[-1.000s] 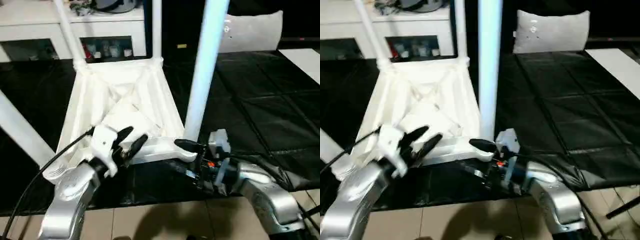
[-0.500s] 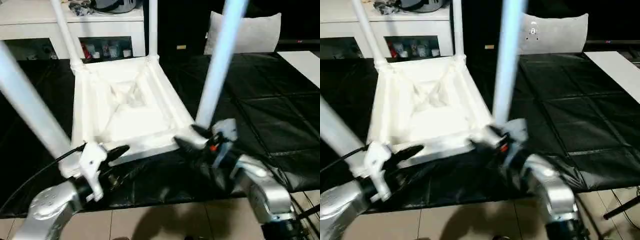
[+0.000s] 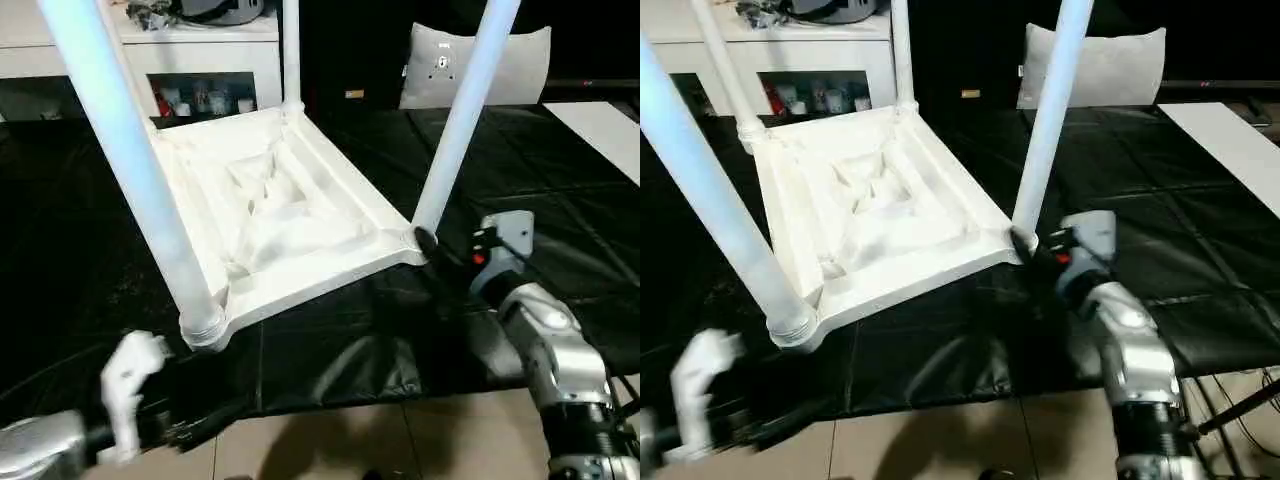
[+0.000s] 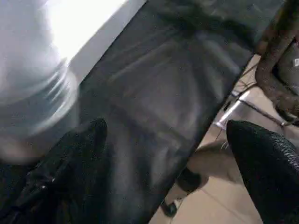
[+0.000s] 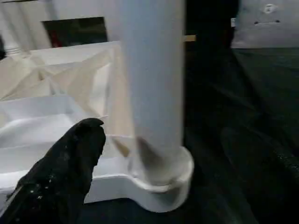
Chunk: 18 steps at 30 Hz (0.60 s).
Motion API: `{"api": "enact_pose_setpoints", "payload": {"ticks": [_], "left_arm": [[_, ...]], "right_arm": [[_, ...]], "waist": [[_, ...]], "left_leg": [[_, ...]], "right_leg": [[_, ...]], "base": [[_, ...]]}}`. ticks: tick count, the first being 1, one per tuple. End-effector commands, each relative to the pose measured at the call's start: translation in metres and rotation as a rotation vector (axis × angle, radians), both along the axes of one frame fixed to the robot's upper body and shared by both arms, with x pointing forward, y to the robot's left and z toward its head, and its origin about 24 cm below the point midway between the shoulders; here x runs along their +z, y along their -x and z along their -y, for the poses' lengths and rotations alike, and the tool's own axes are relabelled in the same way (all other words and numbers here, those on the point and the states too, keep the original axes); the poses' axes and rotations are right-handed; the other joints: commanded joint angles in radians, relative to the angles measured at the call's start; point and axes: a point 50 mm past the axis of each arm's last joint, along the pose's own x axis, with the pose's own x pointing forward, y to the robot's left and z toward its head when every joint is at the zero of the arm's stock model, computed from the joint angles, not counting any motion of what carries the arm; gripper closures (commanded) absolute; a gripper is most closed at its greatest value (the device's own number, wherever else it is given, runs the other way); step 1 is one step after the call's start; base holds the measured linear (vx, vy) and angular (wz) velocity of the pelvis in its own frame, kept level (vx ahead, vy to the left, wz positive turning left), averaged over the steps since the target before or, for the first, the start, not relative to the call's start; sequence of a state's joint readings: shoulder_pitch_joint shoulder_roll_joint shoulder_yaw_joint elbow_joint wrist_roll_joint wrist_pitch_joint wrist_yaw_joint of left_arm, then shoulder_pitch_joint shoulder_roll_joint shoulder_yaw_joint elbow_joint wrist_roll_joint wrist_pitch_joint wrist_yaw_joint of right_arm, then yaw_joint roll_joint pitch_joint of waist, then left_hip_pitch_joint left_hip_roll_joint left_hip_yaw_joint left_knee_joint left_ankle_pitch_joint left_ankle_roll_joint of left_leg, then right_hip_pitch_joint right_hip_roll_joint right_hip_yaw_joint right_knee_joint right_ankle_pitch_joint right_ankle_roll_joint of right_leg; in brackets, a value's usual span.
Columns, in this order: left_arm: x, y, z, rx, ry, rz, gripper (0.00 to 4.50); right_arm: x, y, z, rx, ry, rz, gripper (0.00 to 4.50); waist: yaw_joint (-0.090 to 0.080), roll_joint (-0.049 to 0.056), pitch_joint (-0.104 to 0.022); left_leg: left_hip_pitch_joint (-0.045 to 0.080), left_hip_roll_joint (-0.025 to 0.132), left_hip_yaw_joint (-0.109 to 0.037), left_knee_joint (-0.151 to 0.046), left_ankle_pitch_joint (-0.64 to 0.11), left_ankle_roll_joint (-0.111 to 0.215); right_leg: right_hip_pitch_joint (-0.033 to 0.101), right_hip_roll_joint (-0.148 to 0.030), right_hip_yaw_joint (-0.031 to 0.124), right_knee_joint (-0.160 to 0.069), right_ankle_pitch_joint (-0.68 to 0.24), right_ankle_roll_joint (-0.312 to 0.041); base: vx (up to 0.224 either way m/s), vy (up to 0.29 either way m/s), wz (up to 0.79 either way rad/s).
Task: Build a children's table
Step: Rotate leg to tighten, then rotate table base
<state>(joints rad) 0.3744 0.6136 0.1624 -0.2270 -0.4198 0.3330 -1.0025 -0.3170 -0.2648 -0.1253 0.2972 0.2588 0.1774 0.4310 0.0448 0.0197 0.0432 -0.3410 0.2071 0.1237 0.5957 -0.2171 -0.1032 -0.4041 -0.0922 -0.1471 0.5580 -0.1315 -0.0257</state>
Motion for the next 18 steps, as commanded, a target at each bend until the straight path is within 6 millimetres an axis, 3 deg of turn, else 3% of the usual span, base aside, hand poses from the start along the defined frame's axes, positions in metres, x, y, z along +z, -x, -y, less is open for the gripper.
{"api": "enact_pose_setpoints", "payload": {"ticks": [1,7,10,14,15,17,18], "left_arm": [[-0.005,-0.001,-0.020,0.047,-0.046,0.010,0.05],[-0.029,0.001,-0.056,0.109,-0.098,-0.018,0.05],[-0.040,0.003,-0.068,0.130,-0.127,-0.016,0.05],[-0.030,-0.014,-0.079,0.172,-0.070,0.095,0.01],[-0.025,-0.020,-0.080,0.164,-0.044,0.116,0.01],[-0.018,-0.027,-0.081,0.145,-0.012,0.147,0.01],[-0.004,-0.031,-0.081,0.123,0.012,0.176,0.01]], "right_arm": [[0.001,0.000,0.001,0.028,0.028,0.006,0.05],[-0.008,0.017,-0.020,0.248,0.033,-0.036,0.05],[-0.015,0.023,-0.028,0.314,0.030,-0.075,0.05],[-0.019,0.026,-0.035,0.357,0.012,-0.099,0.02],[-0.019,0.027,-0.036,0.369,0.008,-0.104,0.02],[-0.020,0.027,-0.038,0.374,0.007,-0.114,0.02],[-0.021,0.026,-0.040,0.374,0.011,-0.116,0.02]], "waist": [[-0.005,0.000,-0.032],[-0.006,0.007,-0.025],[-0.010,0.004,-0.025],[-0.013,0.003,-0.024],[-0.014,0.006,-0.024],[-0.013,0.010,-0.027],[-0.013,0.012,-0.026]], "left_leg": [[-0.008,-0.002,0.017,-0.088,-0.347,0.049],[0.000,0.003,0.008,-0.094,-0.415,0.045],[0.005,0.003,0.005,-0.094,-0.445,0.040],[0.007,0.002,0.001,-0.090,-0.458,0.028],[0.014,0.003,0.002,-0.087,-0.471,0.028],[0.015,0.007,-0.002,-0.090,-0.471,0.027],[0.007,0.017,-0.008,-0.101,-0.489,0.021]], "right_leg": [[0.044,-0.042,0.044,-0.092,-0.599,-0.013],[0.042,-0.044,0.039,-0.107,-0.643,0.003],[0.042,-0.049,0.035,-0.113,-0.683,0.018],[0.044,-0.054,0.021,-0.123,-0.735,0.040],[0.042,-0.055,0.016,-0.129,-0.747,0.045],[0.047,-0.059,0.016,-0.126,-0.715,0.030],[0.054,-0.058,0.019,-0.115,-0.666,0.009]], "base": [[0.000,0.000,0.00],[0.000,0.000,0.00],[0.000,0.000,0.00],[0.000,0.000,0.00],[0.000,0.000,0.00],[0.000,0.000,0.00],[0.000,0.000,0.00]]}}
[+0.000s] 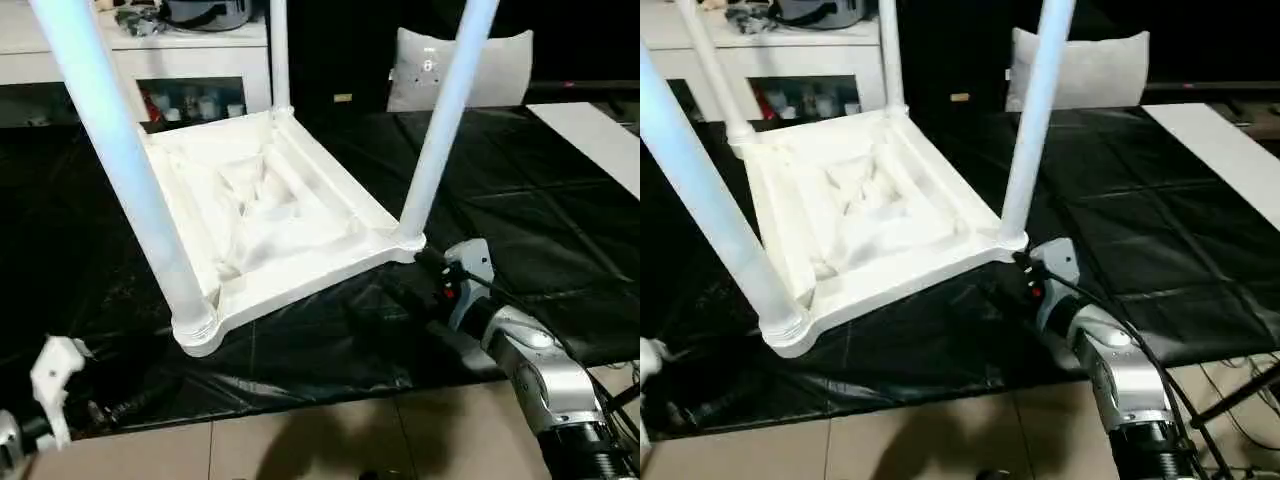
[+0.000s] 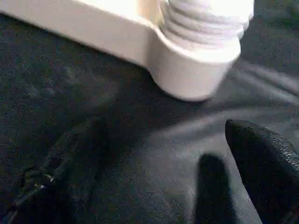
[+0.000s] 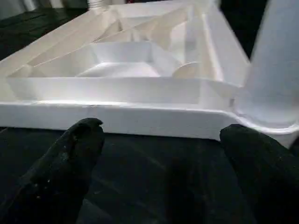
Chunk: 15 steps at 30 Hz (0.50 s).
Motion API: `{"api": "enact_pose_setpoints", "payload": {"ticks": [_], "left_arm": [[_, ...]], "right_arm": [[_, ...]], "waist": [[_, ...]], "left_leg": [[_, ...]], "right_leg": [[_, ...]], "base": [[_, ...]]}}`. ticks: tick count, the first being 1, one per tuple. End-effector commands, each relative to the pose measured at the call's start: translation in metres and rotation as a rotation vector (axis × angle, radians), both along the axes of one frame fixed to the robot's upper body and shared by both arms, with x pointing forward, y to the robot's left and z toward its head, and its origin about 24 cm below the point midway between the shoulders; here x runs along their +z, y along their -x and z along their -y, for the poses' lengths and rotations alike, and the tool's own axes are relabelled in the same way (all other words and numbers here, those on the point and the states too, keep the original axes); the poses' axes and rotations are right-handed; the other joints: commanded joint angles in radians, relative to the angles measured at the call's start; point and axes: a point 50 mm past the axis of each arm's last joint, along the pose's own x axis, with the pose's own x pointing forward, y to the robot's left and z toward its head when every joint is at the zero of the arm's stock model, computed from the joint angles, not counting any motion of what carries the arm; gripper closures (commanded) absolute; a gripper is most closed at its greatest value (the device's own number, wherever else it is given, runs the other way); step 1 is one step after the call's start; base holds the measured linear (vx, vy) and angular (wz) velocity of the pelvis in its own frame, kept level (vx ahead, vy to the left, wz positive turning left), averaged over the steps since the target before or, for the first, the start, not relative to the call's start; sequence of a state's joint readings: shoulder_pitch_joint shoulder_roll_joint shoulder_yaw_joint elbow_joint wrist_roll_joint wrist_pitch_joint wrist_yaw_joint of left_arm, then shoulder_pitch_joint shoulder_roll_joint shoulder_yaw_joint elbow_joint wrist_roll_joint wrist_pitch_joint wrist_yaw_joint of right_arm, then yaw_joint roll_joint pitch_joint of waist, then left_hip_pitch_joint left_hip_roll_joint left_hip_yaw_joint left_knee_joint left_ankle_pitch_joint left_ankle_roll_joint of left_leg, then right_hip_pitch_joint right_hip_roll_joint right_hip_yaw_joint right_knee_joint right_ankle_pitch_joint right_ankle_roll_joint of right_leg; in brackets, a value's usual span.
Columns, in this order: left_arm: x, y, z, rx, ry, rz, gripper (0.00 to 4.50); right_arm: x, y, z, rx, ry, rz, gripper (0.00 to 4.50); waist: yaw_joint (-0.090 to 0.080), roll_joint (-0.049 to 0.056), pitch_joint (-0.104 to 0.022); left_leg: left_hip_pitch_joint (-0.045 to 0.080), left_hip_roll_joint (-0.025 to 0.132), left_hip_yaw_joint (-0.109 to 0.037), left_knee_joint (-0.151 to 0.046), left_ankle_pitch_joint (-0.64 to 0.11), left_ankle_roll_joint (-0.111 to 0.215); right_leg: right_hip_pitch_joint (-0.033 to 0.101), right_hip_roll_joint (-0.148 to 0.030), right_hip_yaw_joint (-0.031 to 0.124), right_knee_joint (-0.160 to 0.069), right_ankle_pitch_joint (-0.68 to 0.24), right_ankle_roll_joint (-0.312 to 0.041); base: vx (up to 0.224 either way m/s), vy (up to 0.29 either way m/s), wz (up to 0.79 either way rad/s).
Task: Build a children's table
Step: Rotate table base
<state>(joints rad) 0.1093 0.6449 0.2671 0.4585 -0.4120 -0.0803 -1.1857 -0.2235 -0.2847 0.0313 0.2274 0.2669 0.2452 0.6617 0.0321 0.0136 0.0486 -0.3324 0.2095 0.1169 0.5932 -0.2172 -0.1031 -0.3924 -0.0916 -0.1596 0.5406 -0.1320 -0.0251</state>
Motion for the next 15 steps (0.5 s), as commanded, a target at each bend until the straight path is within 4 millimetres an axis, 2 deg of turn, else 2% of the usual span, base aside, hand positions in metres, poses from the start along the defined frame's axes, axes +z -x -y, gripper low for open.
{"api": "enact_pose_setpoints", "payload": {"ticks": [1,2,3,4,5,6,7,8,9,10,12,13,14,15], "left_arm": [[0.020,-0.005,-0.004,-0.031,0.019,0.049,0.01],[0.043,-0.014,0.004,-0.084,0.037,0.105,0.01],[0.051,-0.018,0.008,-0.106,0.041,0.127,0.01],[0.062,-0.027,0.022,-0.137,0.054,0.159,0.01],[0.070,-0.032,0.033,-0.159,0.063,0.178,0.01],[0.085,-0.042,0.053,-0.187,0.081,0.218,0.01],[0.088,-0.044,0.059,-0.194,0.085,0.228,0.01],[0.096,-0.047,0.068,-0.211,0.096,0.242,0.01],[0.100,-0.050,0.073,-0.215,0.096,0.257,0.01],[0.104,-0.052,0.079,-0.225,0.098,0.266,0.01],[0.109,-0.054,0.087,-0.236,0.095,0.274,0.01],[0.111,-0.054,0.088,-0.242,0.089,0.269,0.01],[0.112,-0.054,0.089,-0.249,0.083,0.262,0.01],[0.113,-0.053,0.090,-0.253,0.076,0.255,0.01]], "right_arm": [[0.004,-0.001,-0.004,0.014,0.001,0.010,0.02],[0.002,-0.003,-0.006,-0.012,0.030,0.022,0.02],[0.001,-0.004,-0.006,-0.027,0.046,0.030,0.02],[0.001,-0.004,-0.008,-0.017,0.058,0.030,0.02],[0.000,-0.004,-0.010,-0.007,0.064,0.029,0.02],[-0.001,-0.004,-0.012,-0.004,0.057,0.010,0.02],[-0.001,-0.004,-0.012,-0.004,0.055,0.006,0.02],[0.000,-0.005,-0.014,0.003,0.050,0.014,0.02],[0.000,-0.005,-0.014,0.010,0.046,0.013,0.02],[0.001,-0.005,-0.014,0.012,0.051,0.020,0.02],[0.001,-0.006,-0.013,0.009,0.059,0.028,0.02],[0.001,-0.007,-0.013,-0.002,0.065,0.029,0.02],[0.000,-0.008,-0.012,-0.009,0.069,0.027,0.02],[0.000,-0.009,-0.012,-0.012,0.077,0.029,0.02]], "waist": [[0.002,0.020,-0.030],[0.004,0.024,-0.029],[0.006,0.021,-0.028],[0.008,0.024,-0.027],[0.011,0.022,-0.023],[0.015,0.021,-0.024],[0.015,0.021,-0.024],[0.025,0.019,-0.030],[0.025,0.020,-0.030],[0.025,0.017,-0.034],[0.028,0.009,-0.045],[0.028,0.009,-0.045],[0.029,0.005,-0.046],[0.029,0.001,-0.049]], "left_leg": [[0.000,0.018,-0.002,-0.100,-0.509,0.017],[0.009,0.022,-0.002,-0.101,-0.542,0.004],[0.009,0.024,-0.003,-0.104,-0.546,0.001],[0.010,0.023,-0.003,-0.105,-0.546,0.001],[0.016,0.025,-0.001,-0.107,-0.560,-0.005],[0.021,0.024,0.001,-0.107,-0.562,-0.014],[0.021,0.024,0.001,-0.107,-0.562,-0.014],[0.011,0.023,0.004,-0.108,-0.506,-0.009],[0.004,0.019,0.005,-0.108,-0.482,-0.006],[0.004,0.017,0.008,-0.105,-0.460,-0.006],[-0.006,0.013,0.016,-0.099,-0.340,0.002],[-0.006,0.013,0.016,-0.099,-0.340,0.002],[-0.007,0.011,0.022,-0.095,-0.291,0.010],[-0.016,0.007,0.026,-0.090,-0.239,0.014]], "right_leg": [[0.041,-0.061,0.032,-0.095,-0.667,0.002],[0.037,-0.064,0.034,-0.090,-0.664,-0.015],[0.038,-0.064,0.038,-0.087,-0.644,-0.034],[0.038,-0.063,0.039,-0.086,-0.636,-0.042],[0.034,-0.059,0.042,-0.084,-0.620,-0.054],[0.036,-0.059,0.049,-0.074,-0.598,-0.065],[0.036,-0.059,0.049,-0.074,-0.598,-0.065],[0.043,-0.059,0.061,-0.060,-0.545,-0.088],[0.047,-0.056,0.062,-0.057,-0.542,-0.087],[0.048,-0.056,0.064,-0.057,-0.534,-0.085],[0.055,-0.056,0.075,-0.042,-0.450,-0.109],[0.055,-0.056,0.075,-0.042,-0.450,-0.109],[0.050,-0.053,0.080,-0.036,-0.416,-0.124],[0.055,-0.052,0.086,-0.028,-0.395,-0.128]], "base": [[0.000,0.000,0.00],[0.000,0.000,0.00],[0.000,0.000,0.00],[0.000,0.000,0.00],[0.000,0.000,0.00],[0.000,0.000,0.00],[0.000,0.000,0.00],[0.000,0.000,0.00],[0.000,0.000,0.00],[0.000,0.000,0.00],[0.000,0.000,0.00],[0.000,0.000,0.00],[0.000,0.000,0.00],[0.000,0.000,0.00]]}}
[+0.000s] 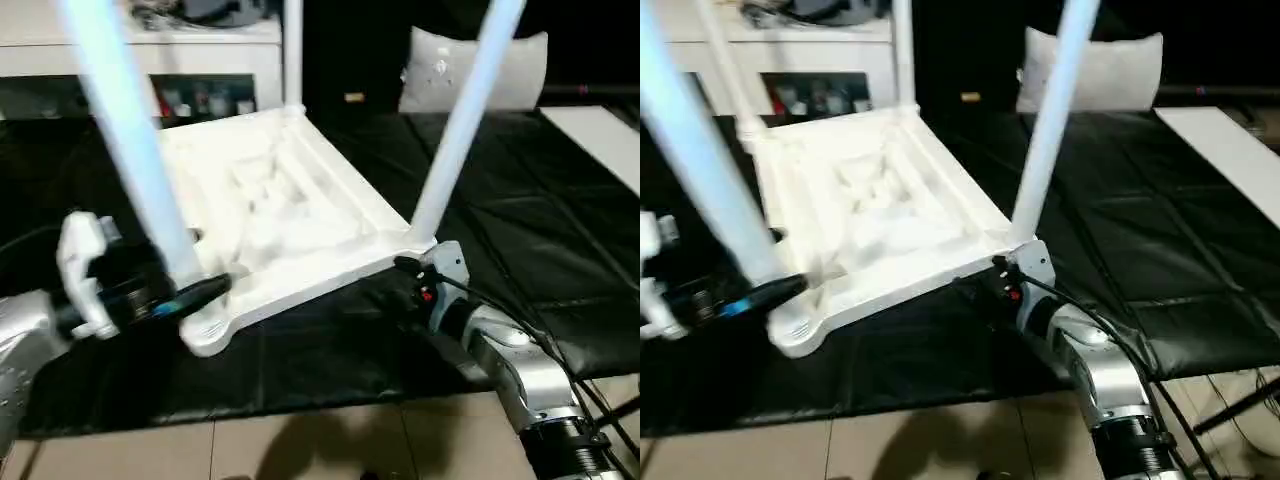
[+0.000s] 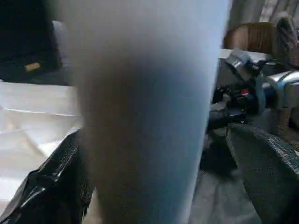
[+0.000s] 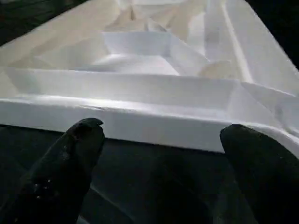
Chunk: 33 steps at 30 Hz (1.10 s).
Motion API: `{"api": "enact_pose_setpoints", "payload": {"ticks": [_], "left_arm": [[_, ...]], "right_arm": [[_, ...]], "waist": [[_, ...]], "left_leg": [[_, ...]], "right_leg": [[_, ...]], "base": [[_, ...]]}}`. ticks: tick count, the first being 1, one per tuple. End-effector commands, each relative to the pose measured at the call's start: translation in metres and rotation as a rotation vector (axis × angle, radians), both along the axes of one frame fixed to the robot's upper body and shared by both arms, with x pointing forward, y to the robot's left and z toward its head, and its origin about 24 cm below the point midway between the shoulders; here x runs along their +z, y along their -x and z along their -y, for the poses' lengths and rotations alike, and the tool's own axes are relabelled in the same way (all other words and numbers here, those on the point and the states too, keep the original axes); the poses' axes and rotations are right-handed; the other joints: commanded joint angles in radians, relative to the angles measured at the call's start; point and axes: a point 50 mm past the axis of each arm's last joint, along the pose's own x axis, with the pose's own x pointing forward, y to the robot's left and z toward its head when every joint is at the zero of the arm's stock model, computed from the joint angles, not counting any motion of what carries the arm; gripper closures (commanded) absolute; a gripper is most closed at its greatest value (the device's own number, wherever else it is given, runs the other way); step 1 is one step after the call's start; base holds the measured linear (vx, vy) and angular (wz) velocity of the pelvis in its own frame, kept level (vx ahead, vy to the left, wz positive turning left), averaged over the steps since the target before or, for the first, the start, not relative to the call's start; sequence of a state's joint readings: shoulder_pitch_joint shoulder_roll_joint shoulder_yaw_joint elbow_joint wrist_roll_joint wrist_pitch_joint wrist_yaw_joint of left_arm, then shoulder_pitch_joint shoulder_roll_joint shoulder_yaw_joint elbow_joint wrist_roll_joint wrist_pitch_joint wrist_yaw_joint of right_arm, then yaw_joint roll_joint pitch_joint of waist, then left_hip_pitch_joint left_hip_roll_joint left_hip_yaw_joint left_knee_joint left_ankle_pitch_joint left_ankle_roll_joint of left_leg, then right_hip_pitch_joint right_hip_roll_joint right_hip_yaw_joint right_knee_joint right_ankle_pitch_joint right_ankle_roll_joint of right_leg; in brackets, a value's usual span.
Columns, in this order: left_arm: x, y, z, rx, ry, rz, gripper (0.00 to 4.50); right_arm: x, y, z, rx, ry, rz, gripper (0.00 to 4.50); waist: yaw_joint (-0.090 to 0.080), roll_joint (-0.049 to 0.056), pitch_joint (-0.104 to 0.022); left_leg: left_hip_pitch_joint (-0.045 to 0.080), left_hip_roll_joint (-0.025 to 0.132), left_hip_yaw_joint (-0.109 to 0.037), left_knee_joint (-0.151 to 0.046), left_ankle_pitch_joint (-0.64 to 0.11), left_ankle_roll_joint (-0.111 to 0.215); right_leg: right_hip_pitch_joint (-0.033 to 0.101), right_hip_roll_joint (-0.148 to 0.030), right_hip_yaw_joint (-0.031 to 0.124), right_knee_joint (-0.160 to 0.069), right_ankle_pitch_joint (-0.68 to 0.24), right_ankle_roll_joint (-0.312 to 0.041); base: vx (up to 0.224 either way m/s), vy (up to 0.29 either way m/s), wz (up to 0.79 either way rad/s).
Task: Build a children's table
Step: Rotate table base
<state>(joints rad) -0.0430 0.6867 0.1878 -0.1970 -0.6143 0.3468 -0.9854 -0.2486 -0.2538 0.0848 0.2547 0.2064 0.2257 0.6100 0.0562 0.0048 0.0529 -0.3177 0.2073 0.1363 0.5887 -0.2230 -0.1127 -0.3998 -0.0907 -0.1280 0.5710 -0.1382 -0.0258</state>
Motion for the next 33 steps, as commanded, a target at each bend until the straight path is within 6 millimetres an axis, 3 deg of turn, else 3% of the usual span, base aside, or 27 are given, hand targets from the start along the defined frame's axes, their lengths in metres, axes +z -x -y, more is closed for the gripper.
{"api": "enact_pose_setpoints", "payload": {"ticks": [1,4,8,12,14,15,16,21,25,26,33], "left_arm": [[0.003,0.000,0.002,-0.005,-0.017,-0.006,0.01],[0.006,0.000,0.004,-0.011,-0.017,-0.009,0.01],[0.012,0.002,0.020,-0.069,0.014,-0.022,0.01],[0.012,0.009,0.062,-0.231,0.118,-0.060,0.01],[0.012,0.011,0.071,-0.263,0.139,-0.072,0.01],[0.008,0.014,0.090,-0.316,0.176,-0.090,0.01],[0.008,0.014,0.090,-0.317,0.177,-0.091,0.01],[0.003,0.011,0.119,-0.370,0.220,-0.108,0.01],[0.000,0.006,0.139,-0.419,0.257,-0.117,0.01],[0.000,0.005,0.147,-0.440,0.268,-0.119,0.01],[0.002,-0.005,0.186,-0.462,0.323,-0.082,0.01]], "right_arm": [[0.004,-0.005,0.005,-0.020,0.021,0.022,0.02],[0.003,-0.006,0.005,-0.022,0.032,0.021,0.02],[-0.006,-0.011,0.004,-0.055,0.100,-0.011,0.02],[-0.020,-0.025,0.006,-0.137,0.195,-0.065,0.02],[-0.020,-0.028,0.004,-0.143,0.198,-0.066,0.02],[-0.020,-0.033,-0.001,-0.138,0.195,-0.063,0.02],[-0.020,-0.033,-0.001,-0.138,0.195,-0.063,0.02],[-0.017,-0.038,-0.014,-0.100,0.173,-0.042,0.02],[-0.014,-0.040,-0.027,-0.053,0.150,-0.023,0.02],[-0.014,-0.041,-0.032,-0.039,0.144,-0.016,0.02],[-0.016,-0.037,-0.051,0.062,0.096,0.010,0.02]], "waist": [[0.006,0.006,-0.060],[0.010,0.008,-0.060],[0.013,0.011,-0.054],[0.022,0.011,-0.050],[0.023,0.006,-0.053],[0.025,0.005,-0.055],[0.021,0.000,-0.055],[0.009,-0.004,-0.058],[0.003,-0.005,-0.062],[0.001,0.002,-0.061],[-0.009,-0.003,-0.064]], "left_leg": [[-0.036,0.005,0.011,-0.079,-0.168,0.028],[-0.031,0.004,0.018,-0.074,-0.123,0.040],[-0.024,0.008,0.020,-0.076,-0.171,0.027],[-0.014,0.007,0.022,-0.075,-0.228,0.005],[-0.019,0.007,0.023,-0.074,-0.227,0.004],[-0.020,0.006,0.023,-0.073,-0.220,0.005],[-0.024,0.005,0.023,-0.073,-0.210,0.008],[-0.031,0.003,0.022,-0.069,-0.183,0.016],[-0.033,0.001,0.024,-0.065,-0.153,0.023],[-0.033,0.002,0.023,-0.065,-0.152,0.023],[-0.037,0.000,0.024,-0.060,-0.152,0.039]], "right_leg": [[0.065,-0.049,0.059,-0.048,-0.340,-0.134],[0.059,-0.046,0.062,-0.042,-0.303,-0.149],[0.051,-0.041,0.060,-0.044,-0.366,-0.154],[0.044,-0.042,0.061,-0.054,-0.455,-0.137],[0.048,-0.041,0.063,-0.050,-0.432,-0.133],[0.050,-0.042,0.064,-0.048,-0.424,-0.130],[0.052,-0.041,0.063,-0.046,-0.419,-0.128],[0.057,-0.042,0.063,-0.048,-0.427,-0.108],[0.057,-0.039,0.062,-0.049,-0.408,-0.112],[0.057,-0.040,0.062,-0.046,-0.396,-0.118],[0.061,-0.039,0.059,-0.050,-0.378,-0.132]], "base": [[0.059,-0.050,-0.07],[0.000,0.000,0.00],[0.000,0.000,0.00],[0.000,0.000,0.00],[0.000,0.000,0.00],[0.000,0.000,0.00],[0.000,0.000,0.00],[0.000,0.000,0.00],[0.000,0.000,0.00],[0.000,0.000,0.00],[0.000,0.000,0.00]]}}
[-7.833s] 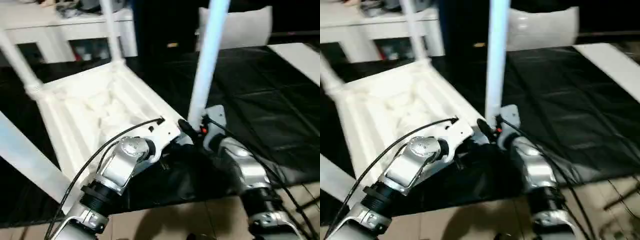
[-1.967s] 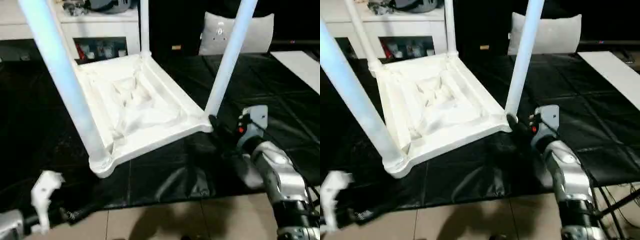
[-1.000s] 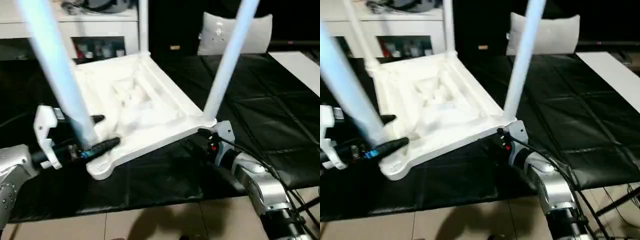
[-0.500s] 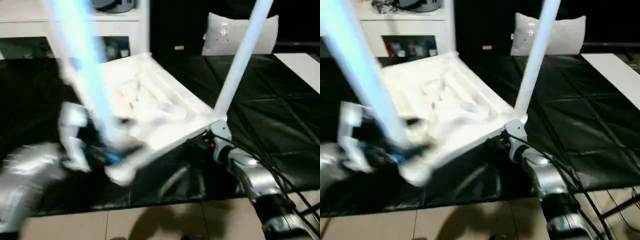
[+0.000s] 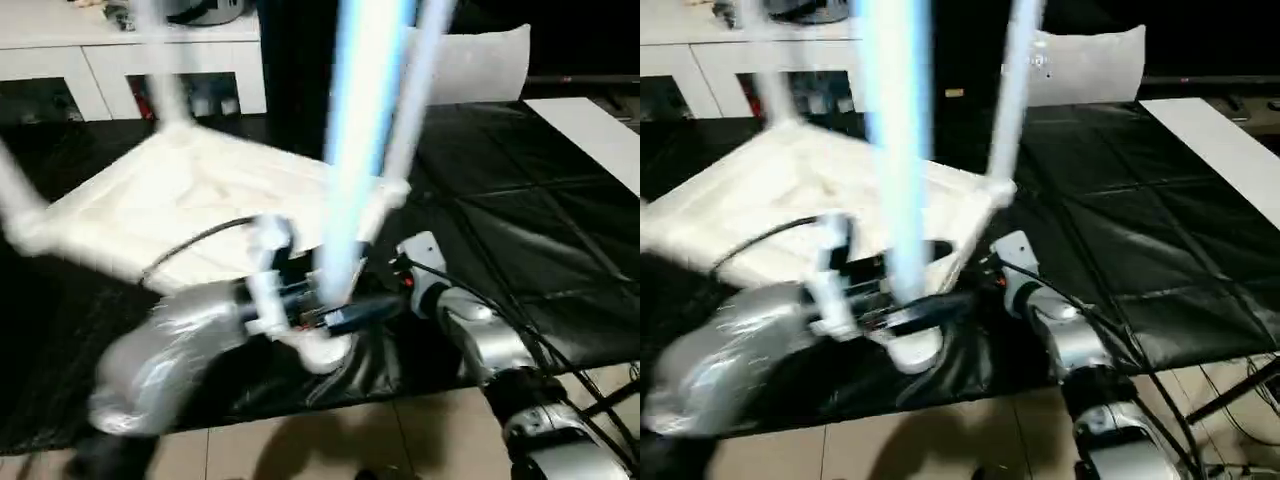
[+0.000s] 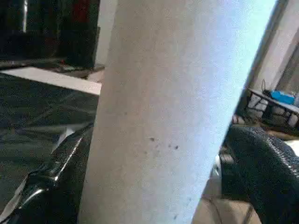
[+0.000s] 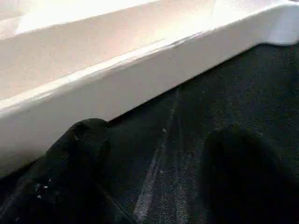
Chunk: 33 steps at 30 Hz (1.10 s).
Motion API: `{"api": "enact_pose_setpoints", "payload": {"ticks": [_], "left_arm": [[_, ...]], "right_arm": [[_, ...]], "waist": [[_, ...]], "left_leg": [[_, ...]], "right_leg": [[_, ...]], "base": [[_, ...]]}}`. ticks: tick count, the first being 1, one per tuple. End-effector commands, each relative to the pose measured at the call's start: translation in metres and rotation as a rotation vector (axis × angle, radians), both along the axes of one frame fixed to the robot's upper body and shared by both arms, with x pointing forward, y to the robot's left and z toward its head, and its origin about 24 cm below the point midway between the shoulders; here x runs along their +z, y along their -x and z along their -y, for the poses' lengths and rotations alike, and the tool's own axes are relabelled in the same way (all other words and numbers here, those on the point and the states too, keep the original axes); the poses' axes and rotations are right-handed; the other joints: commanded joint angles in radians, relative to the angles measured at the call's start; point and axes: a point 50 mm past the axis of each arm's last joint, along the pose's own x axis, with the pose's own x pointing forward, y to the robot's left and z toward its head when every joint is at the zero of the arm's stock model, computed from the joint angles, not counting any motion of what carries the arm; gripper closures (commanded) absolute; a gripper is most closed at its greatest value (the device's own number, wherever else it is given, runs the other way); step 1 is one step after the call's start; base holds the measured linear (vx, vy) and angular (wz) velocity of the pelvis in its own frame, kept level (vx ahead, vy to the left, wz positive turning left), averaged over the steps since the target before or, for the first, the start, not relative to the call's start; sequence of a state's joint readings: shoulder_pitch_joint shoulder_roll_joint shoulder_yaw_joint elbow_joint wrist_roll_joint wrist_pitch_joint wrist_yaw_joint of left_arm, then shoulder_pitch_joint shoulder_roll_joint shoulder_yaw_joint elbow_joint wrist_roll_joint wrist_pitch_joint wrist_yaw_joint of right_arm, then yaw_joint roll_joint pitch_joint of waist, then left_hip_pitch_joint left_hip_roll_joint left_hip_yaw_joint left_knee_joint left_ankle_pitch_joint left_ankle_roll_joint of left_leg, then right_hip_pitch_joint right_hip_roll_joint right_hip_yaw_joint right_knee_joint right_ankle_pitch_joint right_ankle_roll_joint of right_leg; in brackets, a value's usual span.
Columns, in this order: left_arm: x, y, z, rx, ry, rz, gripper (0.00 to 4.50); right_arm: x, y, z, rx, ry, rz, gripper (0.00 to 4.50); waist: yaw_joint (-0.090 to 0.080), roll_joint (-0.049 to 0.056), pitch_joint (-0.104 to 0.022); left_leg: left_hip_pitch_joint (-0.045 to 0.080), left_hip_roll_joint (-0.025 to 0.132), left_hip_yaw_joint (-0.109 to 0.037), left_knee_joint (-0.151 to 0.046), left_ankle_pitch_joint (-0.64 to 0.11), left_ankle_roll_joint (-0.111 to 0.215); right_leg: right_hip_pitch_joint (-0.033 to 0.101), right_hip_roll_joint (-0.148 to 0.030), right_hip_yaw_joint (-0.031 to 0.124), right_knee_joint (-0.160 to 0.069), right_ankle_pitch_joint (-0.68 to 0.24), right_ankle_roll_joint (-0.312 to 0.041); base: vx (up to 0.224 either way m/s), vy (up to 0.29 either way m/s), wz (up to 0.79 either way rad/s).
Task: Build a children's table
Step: Rotate table base
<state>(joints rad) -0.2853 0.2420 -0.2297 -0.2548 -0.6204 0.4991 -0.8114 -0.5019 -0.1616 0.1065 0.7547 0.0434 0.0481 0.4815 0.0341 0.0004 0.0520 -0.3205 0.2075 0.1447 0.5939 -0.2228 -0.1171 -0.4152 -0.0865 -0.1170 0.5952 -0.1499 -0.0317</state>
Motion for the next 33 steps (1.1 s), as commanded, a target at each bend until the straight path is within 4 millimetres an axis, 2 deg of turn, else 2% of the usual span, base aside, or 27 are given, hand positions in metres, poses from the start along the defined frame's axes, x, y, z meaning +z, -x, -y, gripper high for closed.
{"api": "enact_pose_setpoints", "payload": {"ticks": [1,3,4,7,10,12,13,17,18,20,21,22,23,24,25,27,29,31,33], "left_arm": [[0.004,0.007,0.021,-0.084,0.009,0.023,0.01],[0.005,0.007,0.031,-0.098,0.031,0.028,0.01],[0.006,0.008,0.036,-0.108,0.042,0.029,0.01],[0.007,0.008,0.044,-0.102,0.054,0.040,0.01],[0.004,-0.003,0.048,0.009,0.025,0.074,0.01],[0.000,-0.012,0.046,0.084,-0.009,0.099,0.01],[0.000,-0.012,0.046,0.088,-0.011,0.101,0.01],[-0.005,-0.033,0.031,0.239,-0.087,0.140,0.01],[-0.007,-0.036,0.026,0.257,-0.098,0.150,0.01],[-0.008,-0.038,0.022,0.264,-0.107,0.152,0.01],[-0.009,-0.039,0.020,0.273,-0.113,0.158,0.01],[-0.010,-0.040,0.017,0.277,-0.123,0.159,0.01],[-0.010,-0.040,0.015,0.278,-0.131,0.161,0.01],[-0.012,-0.039,0.010,0.270,-0.147,0.160,0.01],[-0.013,-0.038,0.007,0.264,-0.157,0.159,0.01],[-0.016,-0.033,0.000,0.227,-0.191,0.154,0.01],[-0.019,-0.028,-0.004,0.191,-0.219,0.148,0.01],[-0.033,-0.016,-0.020,0.116,-0.332,0.128,0.01],[-0.048,-0.013,-0.033,0.134,-0.473,0.103,0.01]], "right_arm": [[0.010,0.001,-0.033,0.140,-0.063,0.043,0.02],[0.007,0.004,-0.037,0.147,-0.074,0.033,0.02],[0.004,0.005,-0.039,0.149,-0.079,0.026,0.02],[0.001,0.007,-0.041,0.137,-0.084,0.021,0.02],[-0.002,0.003,-0.034,0.054,-0.071,0.028,0.02],[-0.004,0.000,-0.023,-0.009,-0.050,0.029,0.02],[-0.004,0.000,-0.023,-0.012,-0.048,0.029,0.02],[-0.007,-0.003,0.011,-0.154,-0.035,0.025,0.02],[-0.008,-0.002,0.020,-0.190,-0.027,0.027,0.02],[-0.010,-0.001,0.029,-0.220,-0.019,0.017,0.02],[-0.011,0.000,0.033,-0.233,-0.023,0.016,0.02],[-0.012,0.002,0.038,-0.250,-0.019,0.015,0.02],[-0.013,0.003,0.042,-0.263,-0.015,0.013,0.02],[-0.015,0.005,0.049,-0.280,0.000,0.013,0.02],[-0.016,0.007,0.054,-0.291,0.011,0.013,0.02],[-0.018,0.010,0.062,-0.305,0.016,0.012,0.02],[-0.017,0.011,0.065,-0.304,0.013,0.017,0.02],[-0.010,0.015,0.069,-0.245,-0.015,0.047,0.02],[-0.002,0.017,0.073,-0.195,-0.016,0.083,0.02]], "waist": [[0.012,0.003,-0.066],[0.011,0.003,-0.068],[0.011,0.008,-0.068],[0.010,0.005,-0.067],[0.009,0.006,-0.065],[0.011,0.004,-0.065],[0.011,0.002,-0.064],[0.015,0.004,-0.065],[0.020,0.006,-0.066],[0.025,0.005,-0.067],[0.028,0.011,-0.067],[0.031,0.008,-0.068],[0.032,0.010,-0.069],[0.034,0.013,-0.070],[0.032,0.009,-0.069],[0.036,0.010,-0.070],[0.035,0.011,-0.067],[0.036,0.012,-0.065],[0.033,0.015,-0.063]], "left_leg": [[-0.035,0.001,0.015,-0.064,-0.141,0.046],[-0.037,0.002,0.015,-0.062,-0.113,0.056],[-0.036,0.003,0.015,-0.062,-0.112,0.056],[-0.035,0.005,0.017,-0.063,-0.125,0.061],[-0.033,0.005,0.017,-0.064,-0.149,0.064],[-0.034,0.004,0.015,-0.064,-0.154,0.060],[-0.032,0.002,0.016,-0.063,-0.159,0.060],[-0.030,0.000,0.015,-0.062,-0.160,0.060],[-0.030,0.000,0.015,-0.061,-0.153,0.059],[-0.029,0.001,0.016,-0.061,-0.148,0.058],[-0.029,0.002,0.016,-0.061,-0.147,0.058],[-0.029,0.001,0.016,-0.061,-0.147,0.058],[-0.030,0.002,0.015,-0.062,-0.143,0.060],[-0.029,0.003,0.015,-0.062,-0.146,0.061],[-0.029,0.003,0.017,-0.062,-0.147,0.064],[-0.030,0.004,0.015,-0.063,-0.145,0.063],[-0.030,0.004,0.016,-0.064,-0.165,0.062],[-0.028,0.005,0.015,-0.066,-0.185,0.064],[-0.027,0.005,0.014,-0.069,-0.196,0.070]], "right_leg": [[0.078,-0.043,0.048,-0.072,-0.343,-0.131],[0.078,-0.043,0.049,-0.066,-0.291,-0.155],[0.077,-0.042,0.049,-0.065,-0.282,-0.162],[0.077,-0.042,0.048,-0.066,-0.277,-0.174],[0.073,-0.041,0.046,-0.075,-0.310,-0.166],[0.077,-0.043,0.045,-0.076,-0.335,-0.152],[0.075,-0.042,0.045,-0.078,-0.349,-0.145],[0.072,-0.040,0.043,-0.082,-0.382,-0.110],[0.072,-0.041,0.043,-0.081,-0.373,-0.111],[0.072,-0.043,0.044,-0.078,-0.365,-0.115],[0.071,-0.041,0.044,-0.077,-0.349,-0.122],[0.072,-0.042,0.044,-0.075,-0.337,-0.127],[0.073,-0.043,0.044,-0.072,-0.326,-0.132],[0.072,-0.044,0.043,-0.072,-0.319,-0.137],[0.071,-0.043,0.044,-0.073,-0.318,-0.140],[0.073,-0.046,0.044,-0.070,-0.320,-0.145],[0.071,-0.044,0.044,-0.072,-0.352,-0.138],[0.070,-0.045,0.043,-0.075,-0.385,-0.125],[0.067,-0.037,0.042,-0.078,-0.384,-0.113]], "base": [[0.000,0.000,0.00],[0.000,0.000,0.00],[0.000,0.000,0.00],[0.000,0.000,0.00],[0.000,0.000,0.00],[0.000,0.000,0.00],[0.000,0.000,0.00],[0.000,0.000,0.00],[0.000,0.000,0.00],[0.000,0.000,0.00],[0.000,0.000,0.00],[0.000,0.000,0.00],[0.000,0.000,0.00],[0.000,0.000,0.00],[0.000,0.000,0.00],[0.000,0.000,0.00],[0.000,0.000,0.00],[0.000,0.000,0.00],[0.000,0.000,0.00]]}}
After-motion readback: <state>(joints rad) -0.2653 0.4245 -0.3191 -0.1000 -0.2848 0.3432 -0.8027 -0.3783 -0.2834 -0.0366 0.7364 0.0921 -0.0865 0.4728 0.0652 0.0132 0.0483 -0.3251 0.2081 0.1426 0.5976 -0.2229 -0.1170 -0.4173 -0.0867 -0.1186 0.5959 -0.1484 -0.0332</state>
